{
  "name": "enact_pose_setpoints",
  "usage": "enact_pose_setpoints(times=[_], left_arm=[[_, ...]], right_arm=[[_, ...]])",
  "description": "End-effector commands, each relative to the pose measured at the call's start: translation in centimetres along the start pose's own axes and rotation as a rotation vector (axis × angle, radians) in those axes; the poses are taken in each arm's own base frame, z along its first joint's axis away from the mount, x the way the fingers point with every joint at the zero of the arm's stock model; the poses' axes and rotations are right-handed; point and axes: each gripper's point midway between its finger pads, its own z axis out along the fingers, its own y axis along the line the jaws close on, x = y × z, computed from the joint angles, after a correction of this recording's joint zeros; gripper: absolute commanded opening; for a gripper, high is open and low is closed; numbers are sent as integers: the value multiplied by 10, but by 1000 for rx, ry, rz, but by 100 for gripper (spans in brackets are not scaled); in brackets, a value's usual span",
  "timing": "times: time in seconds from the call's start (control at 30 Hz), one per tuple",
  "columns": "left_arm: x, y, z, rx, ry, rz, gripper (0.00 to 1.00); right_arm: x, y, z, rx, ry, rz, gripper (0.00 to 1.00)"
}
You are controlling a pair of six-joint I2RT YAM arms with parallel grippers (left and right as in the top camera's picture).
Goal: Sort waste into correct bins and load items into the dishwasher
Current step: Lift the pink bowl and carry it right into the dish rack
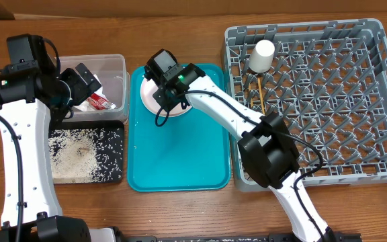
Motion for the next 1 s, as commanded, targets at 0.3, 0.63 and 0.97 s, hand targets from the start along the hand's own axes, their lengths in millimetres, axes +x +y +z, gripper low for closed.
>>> enact_pose_setpoints(times=[0.3,0.63,0.97], left_arm=[[-3,-4,-9,16,-28,-4,100],[-3,-4,-9,16,-28,-4,100],[-3,-4,-9,16,-28,-4,100]], right_arm=[[-18,8,-14,-35,-54,15,4],[-58,45,-132,-266,-210,5,4],[-38,34,-261,-533,-250,169,4]])
